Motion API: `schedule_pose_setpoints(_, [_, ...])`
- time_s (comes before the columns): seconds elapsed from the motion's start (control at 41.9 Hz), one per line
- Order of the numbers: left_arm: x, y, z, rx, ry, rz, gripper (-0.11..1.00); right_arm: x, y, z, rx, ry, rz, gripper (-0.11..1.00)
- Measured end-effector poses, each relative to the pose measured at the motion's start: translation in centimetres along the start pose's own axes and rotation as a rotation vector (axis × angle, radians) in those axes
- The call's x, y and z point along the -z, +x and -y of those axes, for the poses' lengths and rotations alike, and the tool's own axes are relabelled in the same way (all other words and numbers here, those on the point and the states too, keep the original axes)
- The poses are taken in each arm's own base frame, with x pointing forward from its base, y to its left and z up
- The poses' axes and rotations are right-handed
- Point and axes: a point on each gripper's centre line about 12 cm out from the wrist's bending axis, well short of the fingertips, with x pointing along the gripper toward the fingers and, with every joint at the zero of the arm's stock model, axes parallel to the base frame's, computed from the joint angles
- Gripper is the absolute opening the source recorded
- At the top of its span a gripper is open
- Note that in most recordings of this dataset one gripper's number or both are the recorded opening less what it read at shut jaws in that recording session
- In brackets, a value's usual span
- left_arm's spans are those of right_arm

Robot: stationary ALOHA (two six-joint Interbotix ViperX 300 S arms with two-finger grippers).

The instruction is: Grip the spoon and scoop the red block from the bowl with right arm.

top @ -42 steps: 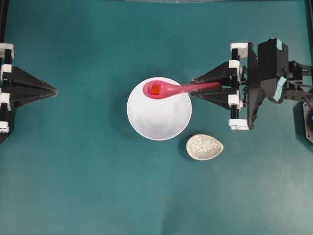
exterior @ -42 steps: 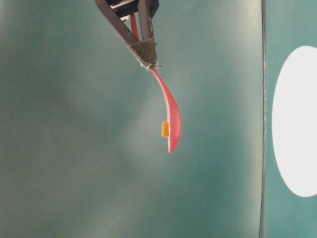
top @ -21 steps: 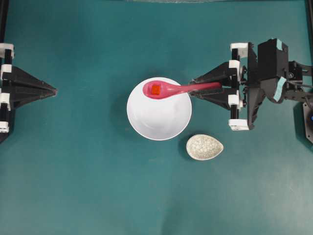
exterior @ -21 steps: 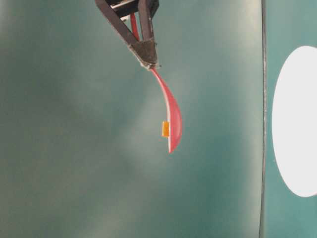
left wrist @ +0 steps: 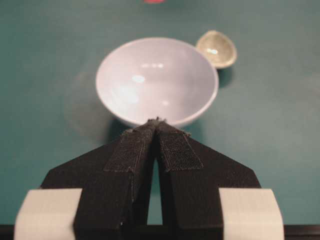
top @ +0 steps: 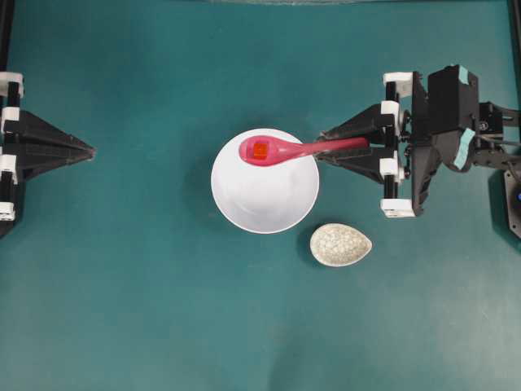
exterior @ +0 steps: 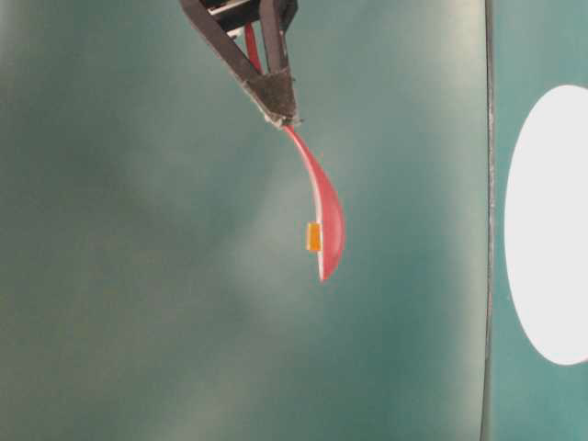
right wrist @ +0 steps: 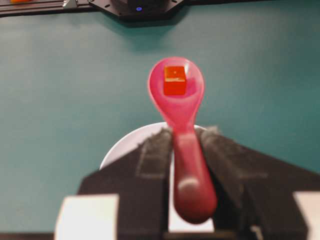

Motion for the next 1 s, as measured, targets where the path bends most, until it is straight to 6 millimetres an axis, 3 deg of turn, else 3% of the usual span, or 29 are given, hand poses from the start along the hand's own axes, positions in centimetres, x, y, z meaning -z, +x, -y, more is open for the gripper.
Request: schedule_pose_setpoints(1.002, [0.00,0.00,0.00,0.000,0.000,0.000,0.00,0.00,0.00,0.00,0.000,0.015,0.000,0.24])
